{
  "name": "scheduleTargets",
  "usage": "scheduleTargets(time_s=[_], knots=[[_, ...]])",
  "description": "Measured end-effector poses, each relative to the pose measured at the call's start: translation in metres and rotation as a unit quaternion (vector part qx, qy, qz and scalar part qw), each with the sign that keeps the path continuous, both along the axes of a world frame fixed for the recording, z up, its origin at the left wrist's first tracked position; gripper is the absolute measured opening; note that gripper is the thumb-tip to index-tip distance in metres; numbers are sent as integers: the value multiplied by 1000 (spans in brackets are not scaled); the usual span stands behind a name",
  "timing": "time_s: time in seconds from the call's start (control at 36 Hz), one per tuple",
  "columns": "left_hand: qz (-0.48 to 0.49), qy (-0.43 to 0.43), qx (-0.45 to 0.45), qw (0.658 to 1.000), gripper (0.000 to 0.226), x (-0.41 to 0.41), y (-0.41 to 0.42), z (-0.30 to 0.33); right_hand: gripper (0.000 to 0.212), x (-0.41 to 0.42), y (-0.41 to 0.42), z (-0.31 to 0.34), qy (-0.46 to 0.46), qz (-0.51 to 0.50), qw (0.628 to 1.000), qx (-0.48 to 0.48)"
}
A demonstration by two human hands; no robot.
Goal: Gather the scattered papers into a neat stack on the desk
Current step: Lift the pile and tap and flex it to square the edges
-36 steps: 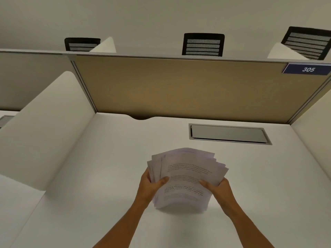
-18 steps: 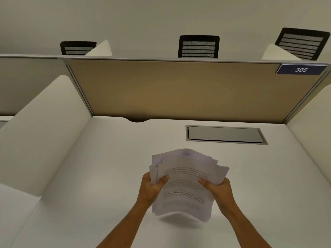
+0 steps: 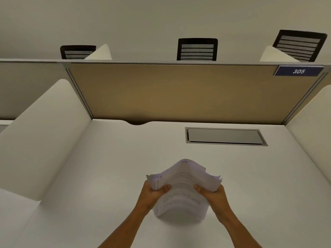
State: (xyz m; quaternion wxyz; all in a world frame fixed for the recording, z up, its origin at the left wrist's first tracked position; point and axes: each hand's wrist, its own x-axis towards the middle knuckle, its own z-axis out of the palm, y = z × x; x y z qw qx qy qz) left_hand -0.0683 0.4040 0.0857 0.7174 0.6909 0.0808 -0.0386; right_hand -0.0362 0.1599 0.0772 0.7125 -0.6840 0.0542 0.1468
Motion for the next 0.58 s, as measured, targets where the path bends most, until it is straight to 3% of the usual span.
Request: scheduleTargets(time_s=[0.19,0.36,0.58], knots=[[47,-27,-4,999,53,3,6,5,46,6,-5,11,-20,-8,1000,0],[68,29,18,997,36,-6,5,-13,48,0,-8,-1,3,7,1000,-23],[55,24,4,998,47,-3,2,-12,39,3,-2,6,-4,12,1000,-14]])
